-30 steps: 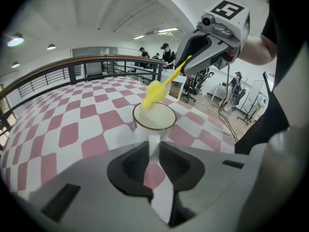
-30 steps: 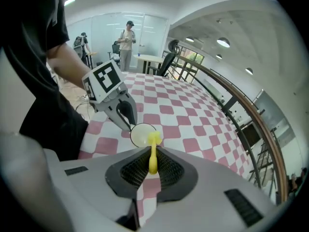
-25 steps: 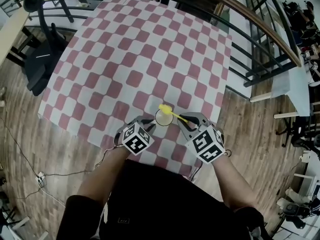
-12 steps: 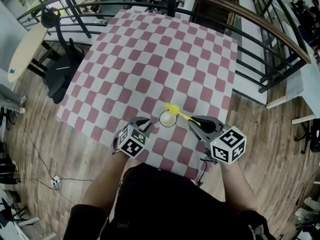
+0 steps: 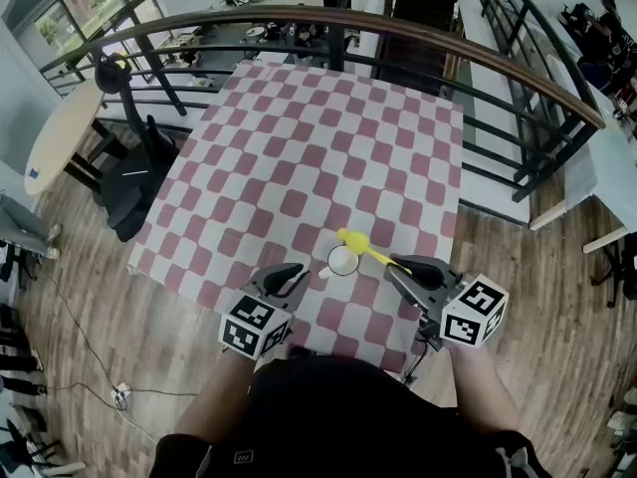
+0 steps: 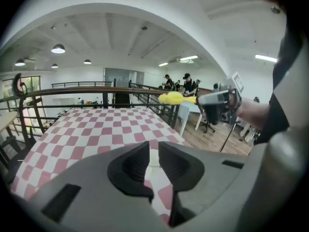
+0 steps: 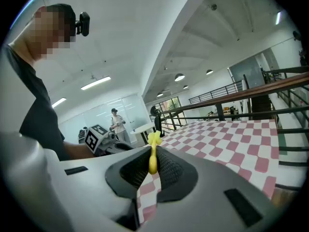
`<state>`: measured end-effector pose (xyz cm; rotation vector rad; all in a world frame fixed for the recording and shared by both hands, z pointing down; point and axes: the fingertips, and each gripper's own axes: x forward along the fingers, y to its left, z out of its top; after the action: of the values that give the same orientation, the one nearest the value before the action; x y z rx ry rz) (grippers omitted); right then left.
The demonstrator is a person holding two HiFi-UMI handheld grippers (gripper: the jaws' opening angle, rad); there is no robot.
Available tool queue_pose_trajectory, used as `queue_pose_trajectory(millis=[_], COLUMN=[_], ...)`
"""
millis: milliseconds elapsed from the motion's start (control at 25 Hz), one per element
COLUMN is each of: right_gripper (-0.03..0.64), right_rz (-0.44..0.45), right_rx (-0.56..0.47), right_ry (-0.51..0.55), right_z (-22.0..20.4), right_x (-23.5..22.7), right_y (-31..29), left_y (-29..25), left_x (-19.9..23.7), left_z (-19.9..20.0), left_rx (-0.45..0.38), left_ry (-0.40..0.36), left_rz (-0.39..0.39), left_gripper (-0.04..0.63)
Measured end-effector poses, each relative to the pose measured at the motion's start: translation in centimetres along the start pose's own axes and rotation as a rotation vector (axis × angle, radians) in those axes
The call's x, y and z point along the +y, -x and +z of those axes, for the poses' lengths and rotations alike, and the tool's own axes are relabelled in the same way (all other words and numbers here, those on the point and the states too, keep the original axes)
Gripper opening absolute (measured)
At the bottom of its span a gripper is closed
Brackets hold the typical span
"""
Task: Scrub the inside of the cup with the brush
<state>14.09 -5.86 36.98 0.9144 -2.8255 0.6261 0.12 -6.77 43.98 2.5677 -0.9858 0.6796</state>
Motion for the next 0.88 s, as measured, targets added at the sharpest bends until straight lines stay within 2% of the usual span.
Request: queue_pose_trajectory(millis=[200,440,680,880], right_gripper=[0.042,0.041,0.041,0.042], right_rz=[-0.039,-0.082,-0.118,-0.139], right_rx=[-0.048,-0.103,-0.191,-0.25], right_ry=[0.024,0.039,0.102,0.138], right_z=[2.1,3.8,6.0,6.8], right_x=[3.0,6.9,11.8,14.4], right_y=[-0.4,-2.3,-2.6,-1.9], left_y=[5.4,11.8,16.1,18.6], left_x=[0.1,1.3,2.5,1.1], left_z=[4.7,7.7,8.6,8.6], left_rx=[-0.161,-0.321,-0.407,-0.452], left_ry=[-0.022,-0.02,-0.017,-0.042], left_rz=[-0.017,-0.033,-0.058,-0.065], left_gripper=[0.055,0.044,0.018,0.008])
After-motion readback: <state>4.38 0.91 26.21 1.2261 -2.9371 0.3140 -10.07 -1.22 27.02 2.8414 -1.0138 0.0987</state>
